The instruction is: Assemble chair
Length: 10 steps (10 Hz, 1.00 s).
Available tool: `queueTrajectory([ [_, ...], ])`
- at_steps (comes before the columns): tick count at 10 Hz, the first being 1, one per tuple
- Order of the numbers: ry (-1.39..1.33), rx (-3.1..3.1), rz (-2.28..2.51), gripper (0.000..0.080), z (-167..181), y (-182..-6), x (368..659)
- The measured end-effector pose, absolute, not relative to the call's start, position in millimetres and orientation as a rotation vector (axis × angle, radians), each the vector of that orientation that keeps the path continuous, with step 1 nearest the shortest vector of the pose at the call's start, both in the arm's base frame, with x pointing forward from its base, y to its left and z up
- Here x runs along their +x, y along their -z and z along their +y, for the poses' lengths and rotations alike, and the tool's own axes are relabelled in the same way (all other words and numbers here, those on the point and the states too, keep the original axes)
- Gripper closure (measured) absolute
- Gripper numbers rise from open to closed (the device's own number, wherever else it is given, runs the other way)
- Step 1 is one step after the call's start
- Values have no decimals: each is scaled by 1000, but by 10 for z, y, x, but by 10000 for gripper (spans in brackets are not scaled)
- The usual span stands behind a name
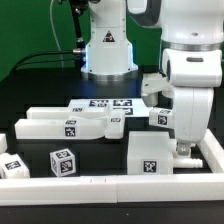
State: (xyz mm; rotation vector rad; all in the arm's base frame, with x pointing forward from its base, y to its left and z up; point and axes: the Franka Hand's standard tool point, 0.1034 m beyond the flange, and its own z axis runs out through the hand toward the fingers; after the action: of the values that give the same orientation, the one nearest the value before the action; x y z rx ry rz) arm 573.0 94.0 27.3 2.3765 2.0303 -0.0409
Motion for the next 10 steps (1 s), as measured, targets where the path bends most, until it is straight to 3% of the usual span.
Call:
queueTrajectory([
  [5, 27, 2381, 2026, 177, 916, -216, 5741],
  [6, 28, 2381, 2026, 351, 916, -215, 5739],
  [7, 28, 2381, 2026, 433, 916, -216, 5739],
  [10, 28, 2381, 2026, 433, 916, -215, 5739],
])
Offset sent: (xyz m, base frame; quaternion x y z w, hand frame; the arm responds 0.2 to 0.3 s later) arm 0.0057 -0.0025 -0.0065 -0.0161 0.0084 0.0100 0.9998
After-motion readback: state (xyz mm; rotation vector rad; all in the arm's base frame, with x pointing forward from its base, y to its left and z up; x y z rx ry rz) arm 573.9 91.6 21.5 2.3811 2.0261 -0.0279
